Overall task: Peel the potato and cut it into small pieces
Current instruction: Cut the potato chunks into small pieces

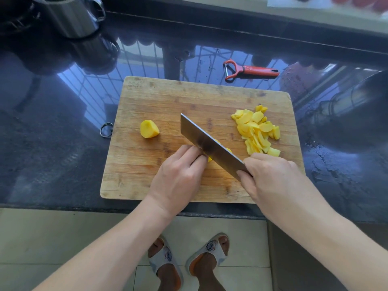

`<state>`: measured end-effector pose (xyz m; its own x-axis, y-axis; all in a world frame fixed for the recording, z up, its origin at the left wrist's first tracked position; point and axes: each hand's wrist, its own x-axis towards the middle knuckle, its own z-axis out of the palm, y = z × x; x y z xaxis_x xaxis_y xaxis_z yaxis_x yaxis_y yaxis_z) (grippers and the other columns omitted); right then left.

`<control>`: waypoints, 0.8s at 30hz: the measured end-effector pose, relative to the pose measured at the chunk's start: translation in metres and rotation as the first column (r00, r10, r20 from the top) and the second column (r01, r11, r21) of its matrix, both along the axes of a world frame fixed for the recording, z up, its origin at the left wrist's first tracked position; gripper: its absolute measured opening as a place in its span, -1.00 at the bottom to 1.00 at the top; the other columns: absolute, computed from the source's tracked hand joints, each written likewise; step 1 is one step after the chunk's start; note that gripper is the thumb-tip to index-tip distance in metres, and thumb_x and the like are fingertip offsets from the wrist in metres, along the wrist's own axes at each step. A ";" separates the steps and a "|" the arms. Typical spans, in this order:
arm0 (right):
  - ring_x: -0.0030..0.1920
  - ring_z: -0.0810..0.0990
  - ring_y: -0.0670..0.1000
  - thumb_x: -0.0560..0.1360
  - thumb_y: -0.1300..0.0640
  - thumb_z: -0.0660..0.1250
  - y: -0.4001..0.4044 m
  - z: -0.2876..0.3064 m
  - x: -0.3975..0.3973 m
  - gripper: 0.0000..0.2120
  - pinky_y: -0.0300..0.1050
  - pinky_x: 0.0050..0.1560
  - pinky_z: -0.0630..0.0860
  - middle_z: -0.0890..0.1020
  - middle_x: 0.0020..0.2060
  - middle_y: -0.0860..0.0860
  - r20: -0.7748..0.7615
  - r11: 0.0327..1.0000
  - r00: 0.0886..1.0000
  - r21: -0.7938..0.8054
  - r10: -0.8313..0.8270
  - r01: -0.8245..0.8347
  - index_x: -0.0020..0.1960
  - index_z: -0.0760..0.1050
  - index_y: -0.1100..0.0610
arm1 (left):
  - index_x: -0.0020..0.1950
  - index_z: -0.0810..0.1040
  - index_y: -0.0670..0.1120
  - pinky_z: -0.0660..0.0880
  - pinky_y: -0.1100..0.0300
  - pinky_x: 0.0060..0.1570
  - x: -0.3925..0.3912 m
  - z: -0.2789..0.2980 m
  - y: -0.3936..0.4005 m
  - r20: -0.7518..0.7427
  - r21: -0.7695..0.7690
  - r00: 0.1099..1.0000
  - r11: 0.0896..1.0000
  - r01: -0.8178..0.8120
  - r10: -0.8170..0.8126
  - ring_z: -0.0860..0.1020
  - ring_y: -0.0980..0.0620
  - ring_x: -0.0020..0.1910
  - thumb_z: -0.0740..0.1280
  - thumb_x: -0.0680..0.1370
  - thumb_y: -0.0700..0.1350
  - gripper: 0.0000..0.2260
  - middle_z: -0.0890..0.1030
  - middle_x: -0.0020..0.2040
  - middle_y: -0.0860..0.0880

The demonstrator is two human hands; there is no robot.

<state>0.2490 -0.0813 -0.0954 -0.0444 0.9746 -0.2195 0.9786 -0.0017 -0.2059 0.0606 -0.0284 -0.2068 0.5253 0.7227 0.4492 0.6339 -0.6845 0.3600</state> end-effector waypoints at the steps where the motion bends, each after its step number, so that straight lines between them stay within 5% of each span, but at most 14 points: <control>1: -0.32 0.51 0.03 0.63 -0.03 0.22 0.004 -0.004 -0.004 -0.76 0.04 -0.33 0.54 0.44 -0.30 -0.08 -0.013 1.000 1.000 0.007 -0.006 0.006 -0.20 0.41 0.00 | -0.09 0.63 -0.21 0.57 0.00 -0.01 0.000 0.000 0.000 0.002 0.000 1.000 1.000 -0.004 0.004 0.56 -0.17 -0.09 0.33 0.60 -0.41 -0.84 0.61 -0.09 -0.15; 6: -0.28 0.51 0.19 0.60 0.02 0.25 0.033 -0.021 -0.022 -0.71 0.09 -0.32 0.48 0.44 -0.29 -0.01 -0.095 0.994 0.995 0.107 0.011 -0.001 -0.26 0.28 0.03 | -0.11 0.63 -0.20 0.57 0.02 -0.03 0.000 0.003 -0.001 0.010 0.000 1.000 1.000 -0.005 0.005 0.55 -0.17 -0.12 0.32 0.60 -0.41 -0.82 0.60 -0.12 -0.15; 12: -0.34 0.44 0.12 0.59 0.00 0.25 0.014 -0.008 -0.011 -0.68 0.02 -0.38 0.41 0.40 -0.35 -0.04 -0.127 0.984 0.991 0.167 -0.047 0.068 -0.30 0.28 0.04 | -0.11 0.62 -0.22 0.57 -0.01 -0.02 0.000 0.000 0.000 0.008 0.022 1.000 1.000 -0.014 0.014 0.56 -0.17 -0.12 0.31 0.61 -0.40 -0.83 0.60 -0.12 -0.16; 24: -0.37 0.47 0.09 0.61 -0.05 0.17 -0.002 -0.003 -0.008 -0.73 0.07 -0.42 0.49 0.41 -0.32 -0.05 -0.009 0.997 1.000 0.071 0.017 -0.016 -0.23 0.39 0.01 | -0.13 0.62 -0.20 0.57 0.03 0.01 0.000 0.001 -0.001 0.014 0.013 1.000 1.000 -0.004 0.003 0.55 -0.16 -0.10 0.30 0.61 -0.41 -0.81 0.59 -0.13 -0.15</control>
<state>0.2408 -0.0834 -0.0979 -0.0625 0.9868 -0.1493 0.9763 0.0294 -0.2142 0.0605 -0.0292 -0.2061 0.5163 0.7185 0.4661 0.6312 -0.6871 0.3598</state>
